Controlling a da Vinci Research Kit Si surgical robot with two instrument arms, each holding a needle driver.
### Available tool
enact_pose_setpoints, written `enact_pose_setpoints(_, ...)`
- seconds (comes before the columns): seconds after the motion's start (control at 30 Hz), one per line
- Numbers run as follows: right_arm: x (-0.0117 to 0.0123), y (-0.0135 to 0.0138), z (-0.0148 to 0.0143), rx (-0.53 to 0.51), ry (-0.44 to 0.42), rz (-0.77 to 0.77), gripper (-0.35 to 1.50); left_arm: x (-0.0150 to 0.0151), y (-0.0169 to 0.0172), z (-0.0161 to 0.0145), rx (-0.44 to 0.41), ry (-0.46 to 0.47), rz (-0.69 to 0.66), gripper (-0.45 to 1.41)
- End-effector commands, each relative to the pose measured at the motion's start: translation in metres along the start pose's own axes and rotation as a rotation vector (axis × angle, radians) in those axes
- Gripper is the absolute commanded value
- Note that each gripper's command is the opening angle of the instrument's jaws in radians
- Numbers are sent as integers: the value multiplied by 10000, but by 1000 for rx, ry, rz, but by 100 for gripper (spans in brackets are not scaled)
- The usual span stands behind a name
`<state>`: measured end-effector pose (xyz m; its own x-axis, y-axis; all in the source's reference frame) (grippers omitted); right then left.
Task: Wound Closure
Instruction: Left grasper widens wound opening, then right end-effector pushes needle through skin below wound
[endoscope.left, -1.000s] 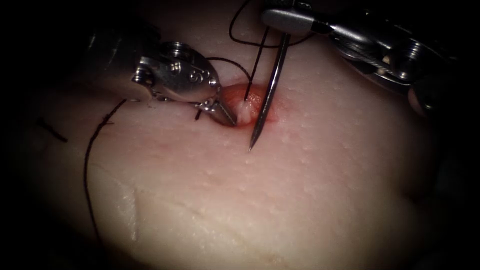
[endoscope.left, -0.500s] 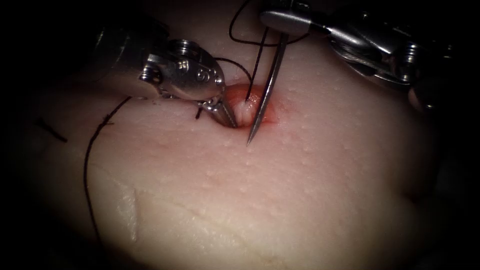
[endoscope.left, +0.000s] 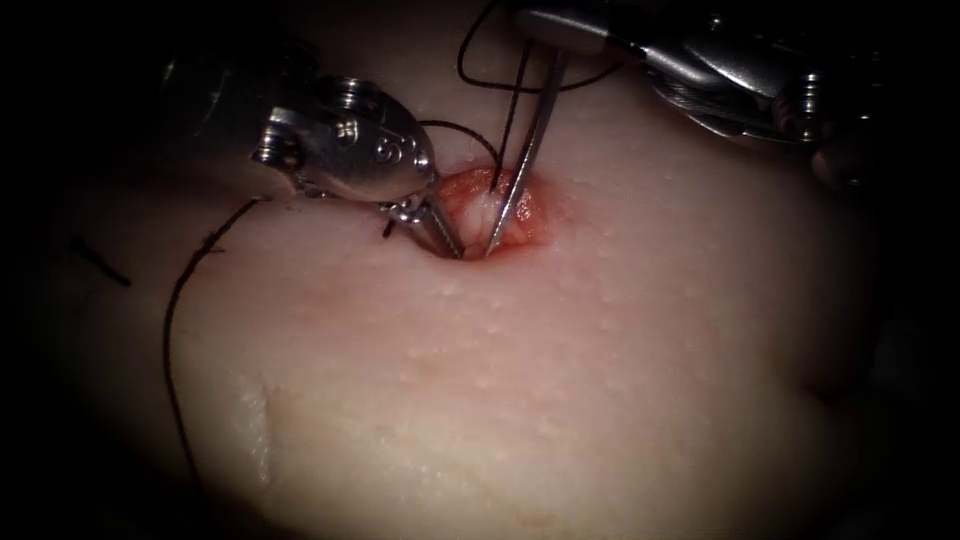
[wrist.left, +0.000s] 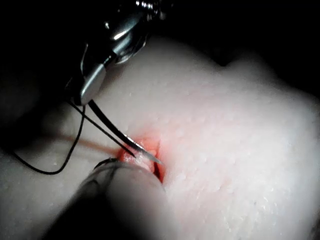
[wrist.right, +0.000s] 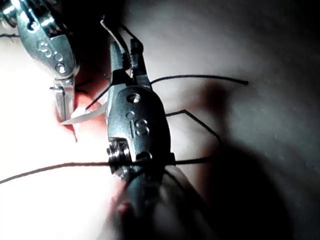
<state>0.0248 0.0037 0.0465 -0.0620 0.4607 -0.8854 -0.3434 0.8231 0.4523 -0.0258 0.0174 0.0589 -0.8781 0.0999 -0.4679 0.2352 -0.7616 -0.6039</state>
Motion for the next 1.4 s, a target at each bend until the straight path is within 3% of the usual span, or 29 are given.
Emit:
enact_pose_setpoints(0.03,-8,-2,7,-1,-2,-16,-35,2,1,9,-3,1,0,-5)
enact_pose_setpoints(0.77,-33,-33,5,19,-54,-158,-35,11,1,-11,59,42,-13,-6)
enact_pose_setpoints(1.4,-28,-13,-1,-9,-82,-196,-35,20,43,11,82,54,-8,-10)
